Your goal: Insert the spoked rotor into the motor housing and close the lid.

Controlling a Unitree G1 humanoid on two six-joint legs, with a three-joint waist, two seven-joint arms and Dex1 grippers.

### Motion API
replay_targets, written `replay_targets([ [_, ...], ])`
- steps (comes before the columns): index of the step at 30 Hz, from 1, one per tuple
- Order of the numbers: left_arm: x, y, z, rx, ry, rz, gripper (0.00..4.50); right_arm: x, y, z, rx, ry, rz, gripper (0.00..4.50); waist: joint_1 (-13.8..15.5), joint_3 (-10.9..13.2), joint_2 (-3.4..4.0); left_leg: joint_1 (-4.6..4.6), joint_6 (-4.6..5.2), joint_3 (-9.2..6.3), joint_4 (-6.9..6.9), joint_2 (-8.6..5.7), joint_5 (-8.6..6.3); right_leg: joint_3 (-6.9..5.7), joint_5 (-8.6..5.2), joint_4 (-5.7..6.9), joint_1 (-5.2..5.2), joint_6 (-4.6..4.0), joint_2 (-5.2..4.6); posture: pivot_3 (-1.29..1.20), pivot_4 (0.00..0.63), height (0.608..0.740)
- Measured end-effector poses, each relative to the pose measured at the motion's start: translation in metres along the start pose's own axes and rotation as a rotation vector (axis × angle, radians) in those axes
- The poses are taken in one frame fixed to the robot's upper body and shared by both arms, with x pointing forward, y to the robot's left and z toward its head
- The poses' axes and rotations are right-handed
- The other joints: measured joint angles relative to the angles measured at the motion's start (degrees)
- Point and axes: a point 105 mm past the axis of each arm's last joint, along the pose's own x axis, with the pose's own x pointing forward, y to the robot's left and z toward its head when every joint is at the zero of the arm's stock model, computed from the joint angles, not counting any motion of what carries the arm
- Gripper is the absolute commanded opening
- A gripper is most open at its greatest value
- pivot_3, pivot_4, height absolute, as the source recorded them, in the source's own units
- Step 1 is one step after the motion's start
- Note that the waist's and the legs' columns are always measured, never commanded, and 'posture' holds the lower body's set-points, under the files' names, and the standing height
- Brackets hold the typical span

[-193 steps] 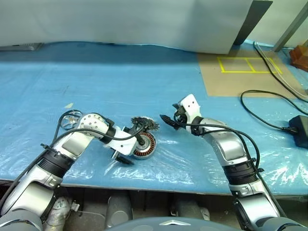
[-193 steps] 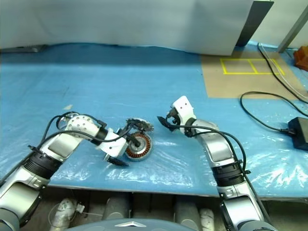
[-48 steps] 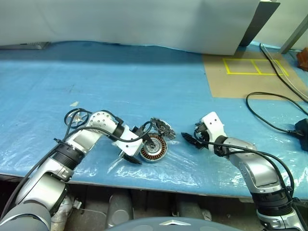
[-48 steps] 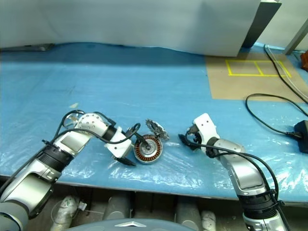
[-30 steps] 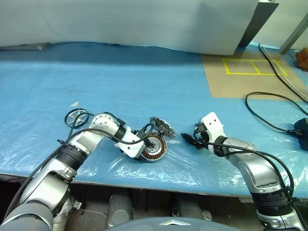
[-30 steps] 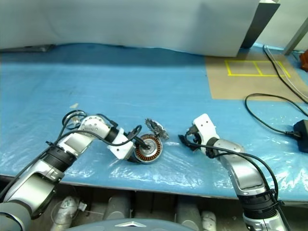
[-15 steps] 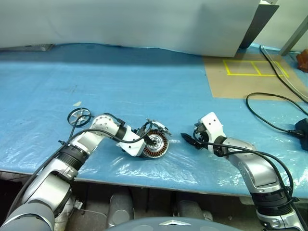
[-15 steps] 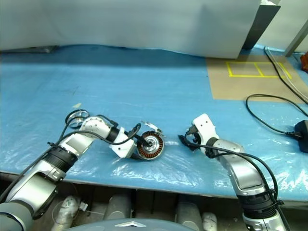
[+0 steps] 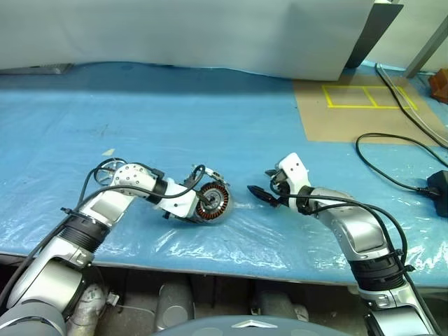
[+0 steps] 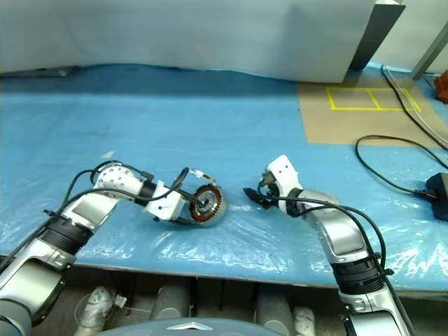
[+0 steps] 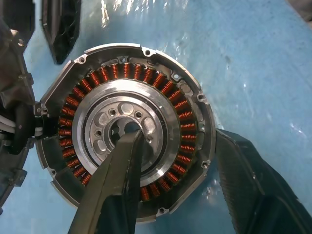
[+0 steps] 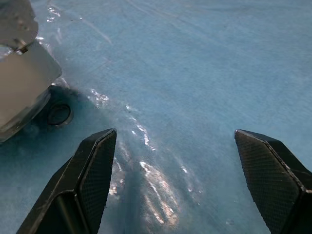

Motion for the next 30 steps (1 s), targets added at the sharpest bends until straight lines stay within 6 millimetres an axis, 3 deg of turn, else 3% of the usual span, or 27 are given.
replay_targets([
  [5,-0.004,0.000,-0.002,-0.057,-0.005,0.040,2.07,0.005,0.003,-0.004,0.004,0.003,0.026,4.04,0.0,0.0,-0.02,-0.08,0.00,0.00,0.00,0.00,0.00,-0.01,0.00,0.00,-0.06,0.00,0.00,0.00,0.150,0.740],
  [14,-0.031,0.017,-0.031,-0.121,0.087,0.151,2.07,0.015,0.017,0.007,-0.105,-0.017,0.165,4.04,-0.3,0.0,-0.05,-0.09,0.00,0.00,0.08,0.01,0.00,0.01,0.00,0.03,-0.06,-0.01,0.00,0.00,0.150,0.740],
  [23,-0.034,0.009,-0.028,-0.121,0.090,0.115,2.07,0.023,0.038,0.020,-0.274,-0.032,0.360,4.04,-0.8,0.0,-0.07,-0.18,0.00,-0.03,-0.03,0.05,0.00,-0.13,0.07,0.02,-0.11,0.10,0.01,0.00,0.150,0.740],
  [30,-0.028,-0.005,-0.018,-0.080,0.099,0.027,2.07,0.036,0.045,-0.001,-0.344,0.028,0.426,4.04,-1.2,0.0,-0.09,-0.17,0.01,-0.02,0.00,0.05,0.00,-0.14,-0.05,0.03,-0.09,-0.10,0.00,0.00,0.150,0.740],
])
